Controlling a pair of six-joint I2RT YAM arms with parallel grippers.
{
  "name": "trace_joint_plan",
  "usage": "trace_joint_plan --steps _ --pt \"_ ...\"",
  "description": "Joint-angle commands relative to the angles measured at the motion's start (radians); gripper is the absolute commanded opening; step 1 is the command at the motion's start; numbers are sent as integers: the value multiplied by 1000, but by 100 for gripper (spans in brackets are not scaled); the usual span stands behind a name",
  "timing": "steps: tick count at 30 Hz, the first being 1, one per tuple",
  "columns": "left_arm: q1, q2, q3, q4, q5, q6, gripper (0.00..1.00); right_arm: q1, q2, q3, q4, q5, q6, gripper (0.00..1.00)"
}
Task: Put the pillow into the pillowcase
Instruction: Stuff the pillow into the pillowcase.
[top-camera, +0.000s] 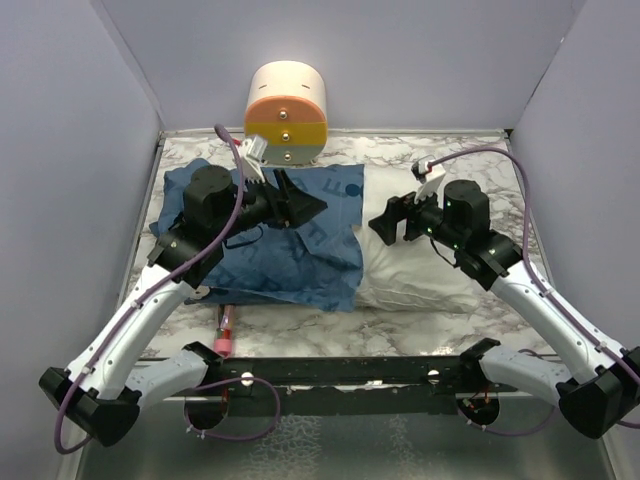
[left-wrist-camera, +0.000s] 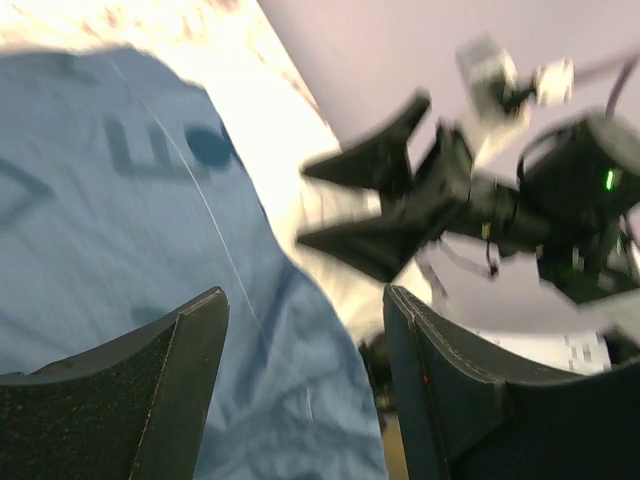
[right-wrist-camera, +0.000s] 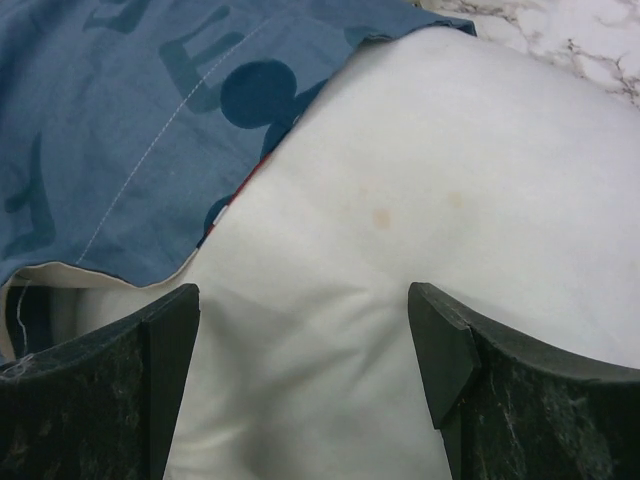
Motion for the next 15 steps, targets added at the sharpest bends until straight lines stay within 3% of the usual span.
trace_joint_plan --steps 1,6,13,14,15 --pt "-57 143 212 -171 -271 80 67 -3 -35 -44 -5 45 39 83" --pt "-237 380 505 -358 -602 262 72 -3 -69 -38 -18 68 59 82" --pt "-280 616 705 -456 -746 384 77 -4 -114 -36 -50 125 84 82" --pt "-284 647 732 -464 -757 394 92 -4 -115 -38 -55 131 86 82" --pt "-288 678 757 -478 -767 404 98 -4 -116 -41 -58 137 89 82"
